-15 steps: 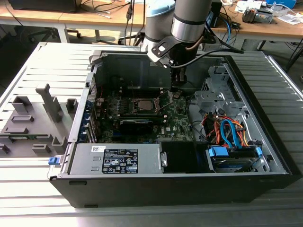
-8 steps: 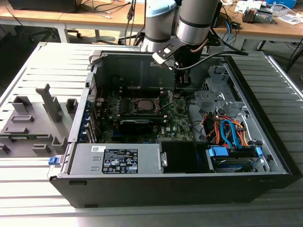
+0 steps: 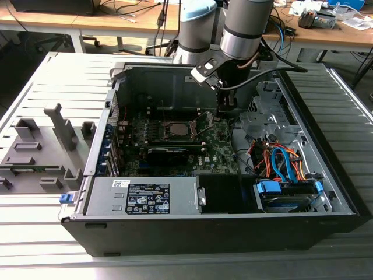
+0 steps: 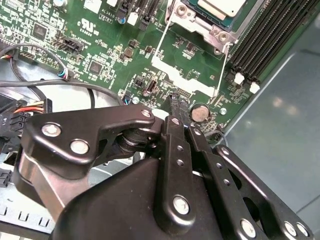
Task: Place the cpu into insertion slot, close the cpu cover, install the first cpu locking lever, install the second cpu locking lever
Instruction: 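Close the cpu cover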
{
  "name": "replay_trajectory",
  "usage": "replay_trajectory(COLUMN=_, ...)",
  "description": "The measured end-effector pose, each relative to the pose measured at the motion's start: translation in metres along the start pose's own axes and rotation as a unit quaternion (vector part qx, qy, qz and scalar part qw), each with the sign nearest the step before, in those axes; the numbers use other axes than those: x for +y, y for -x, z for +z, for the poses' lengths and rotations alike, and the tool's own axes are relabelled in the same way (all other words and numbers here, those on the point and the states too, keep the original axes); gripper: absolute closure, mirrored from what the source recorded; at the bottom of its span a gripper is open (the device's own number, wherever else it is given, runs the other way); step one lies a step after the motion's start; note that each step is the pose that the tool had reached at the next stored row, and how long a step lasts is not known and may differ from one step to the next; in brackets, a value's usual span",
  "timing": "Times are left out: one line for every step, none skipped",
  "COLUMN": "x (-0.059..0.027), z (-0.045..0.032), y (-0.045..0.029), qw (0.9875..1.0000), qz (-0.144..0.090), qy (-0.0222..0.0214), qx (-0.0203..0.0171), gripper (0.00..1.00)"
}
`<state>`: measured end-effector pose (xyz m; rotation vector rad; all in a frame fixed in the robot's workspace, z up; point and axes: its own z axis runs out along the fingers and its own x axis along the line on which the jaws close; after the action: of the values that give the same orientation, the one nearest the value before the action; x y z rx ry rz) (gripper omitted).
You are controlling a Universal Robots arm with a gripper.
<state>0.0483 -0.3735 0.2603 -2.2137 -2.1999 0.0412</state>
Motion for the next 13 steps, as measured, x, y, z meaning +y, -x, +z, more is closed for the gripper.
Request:
replay_trajectory(x=0.0004, z=0.0019, y=0.0000, qw=1.0000, qz=0.000, qy=-0.0004, qx=0.0000, gripper=0.89)
replay_trajectory(x=0.0005, z=0.0046, y=0.0000, qw=1.0000, qz=0.000, qy=-0.0008, qx=0.0000, gripper=0.89)
replay_trajectory(x=0.0006, z=0.0064, y=0.0000, qw=1.0000, qz=0.000, qy=-0.0010, qx=0.0000, gripper=0.89)
replay_trajectory(x=0.0007, z=0.0079, y=0.0000, qw=1.0000, qz=0.000, qy=-0.0011, qx=0.0000, gripper=0.89)
replay_trajectory(x=0.0007, z=0.0089, y=0.0000, qw=1.0000, qz=0.000, qy=-0.0012, qx=0.0000, gripper=0.89)
replay_trajectory(x=0.0007, z=0.0092, y=0.0000, qw=1.0000, qz=0.000, qy=-0.0012, qx=-0.0001, gripper=0.89)
replay_trajectory(x=0.0005, z=0.0093, y=0.0000, qw=1.0000, qz=0.000, qy=-0.0012, qx=-0.0002, gripper=0.89)
replay_trajectory(x=0.0000, z=0.0096, y=0.0000, qw=1.0000, qz=0.000, qy=-0.0012, qx=-0.0001, gripper=0.89)
replay_trajectory(x=-0.0009, z=0.0098, y=0.0000, qw=1.0000, qz=0.000, qy=-0.0012, qx=-0.0001, gripper=0.89)
replay_trajectory(x=-0.0017, z=0.0100, y=0.0000, qw=1.0000, qz=0.000, qy=-0.0012, qx=0.0000, gripper=0.89)
replay_trajectory(x=-0.0025, z=0.0100, y=0.0000, qw=1.0000, qz=0.000, qy=-0.0011, qx=0.0000, gripper=0.89)
replay_trajectory(x=-0.0039, z=0.0101, y=0.0000, qw=1.0000, qz=0.000, qy=-0.0012, qx=0.0000, gripper=0.89)
replay_trajectory(x=-0.0051, z=0.0101, y=-0.0001, qw=1.0000, qz=0.000, qy=-0.0012, qx=0.0000, gripper=0.89)
